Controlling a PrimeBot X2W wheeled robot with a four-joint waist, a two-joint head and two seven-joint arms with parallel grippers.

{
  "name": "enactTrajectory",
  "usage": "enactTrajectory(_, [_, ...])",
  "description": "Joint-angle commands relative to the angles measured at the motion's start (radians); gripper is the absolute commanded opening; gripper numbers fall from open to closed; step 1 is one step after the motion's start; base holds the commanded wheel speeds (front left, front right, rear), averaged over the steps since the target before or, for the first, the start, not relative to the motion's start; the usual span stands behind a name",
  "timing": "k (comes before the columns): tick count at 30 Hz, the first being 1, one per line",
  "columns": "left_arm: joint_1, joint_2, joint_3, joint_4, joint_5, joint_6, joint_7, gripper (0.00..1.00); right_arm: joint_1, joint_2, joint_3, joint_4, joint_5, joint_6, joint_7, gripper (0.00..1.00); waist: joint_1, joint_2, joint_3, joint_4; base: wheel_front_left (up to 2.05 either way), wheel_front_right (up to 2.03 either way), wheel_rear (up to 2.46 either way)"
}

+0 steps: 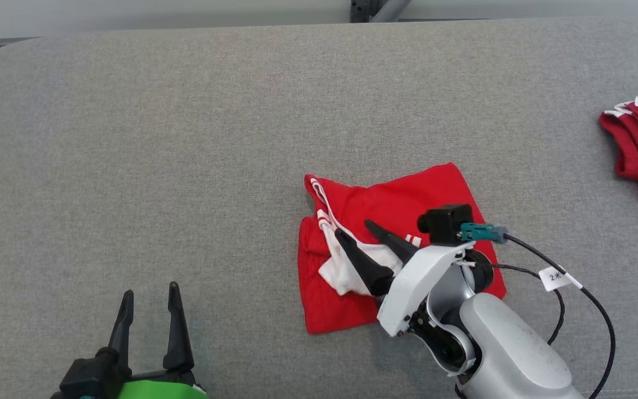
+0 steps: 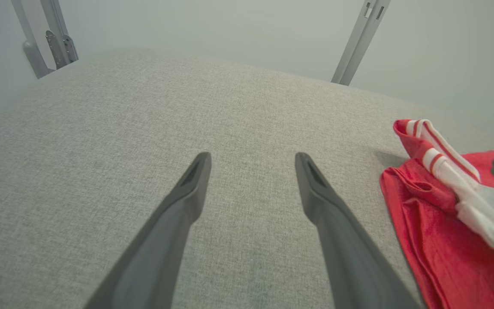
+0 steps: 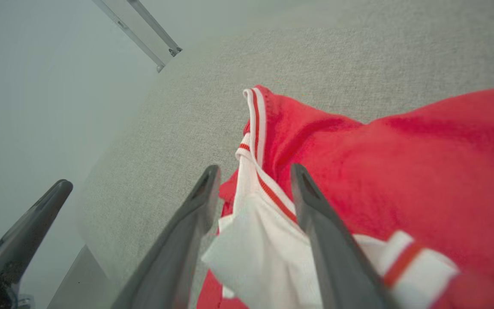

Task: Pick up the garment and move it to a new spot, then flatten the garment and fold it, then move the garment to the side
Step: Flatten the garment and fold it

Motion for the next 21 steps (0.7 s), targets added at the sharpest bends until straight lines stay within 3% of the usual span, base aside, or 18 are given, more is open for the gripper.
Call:
enactTrajectory(1, [0.019, 0.000, 0.013, -0.005, 0.009, 0.003, -0.003, 1.00, -0.004, -0.003, -0.013, -0.018, 0.008, 0.000, -0.025, 1.00, 0.0000, 0.0053, -0.008, -0.014, 0.00, 0.00, 0.00])
enactTrajectory(10, [0.056, 0.000, 0.047, -0.022, 0.007, 0.011, -0.003, 1.00, 0.098, -0.076, -0.142, -0.159, -0.080, 0.000, -0.115, 1.00, 0.0000, 0.0053, -0.070, -0.071, 0.00, 0.00, 0.00])
enactTrajectory(13, [0.070, 0.000, 0.045, -0.025, 0.000, 0.016, -0.002, 1.00, 0.148, -0.109, -0.228, -0.191, -0.136, 0.000, -0.149, 1.00, 0.0000, 0.0053, -0.088, -0.086, 0.00, 0.00, 0.00])
enactTrajectory(21, [0.109, 0.000, 0.051, -0.026, -0.013, 0.025, -0.003, 1.00, 0.302, -0.141, -0.405, -0.173, -0.290, 0.000, -0.262, 1.00, 0.0000, 0.0053, -0.166, -0.089, 0.00, 0.00, 0.00])
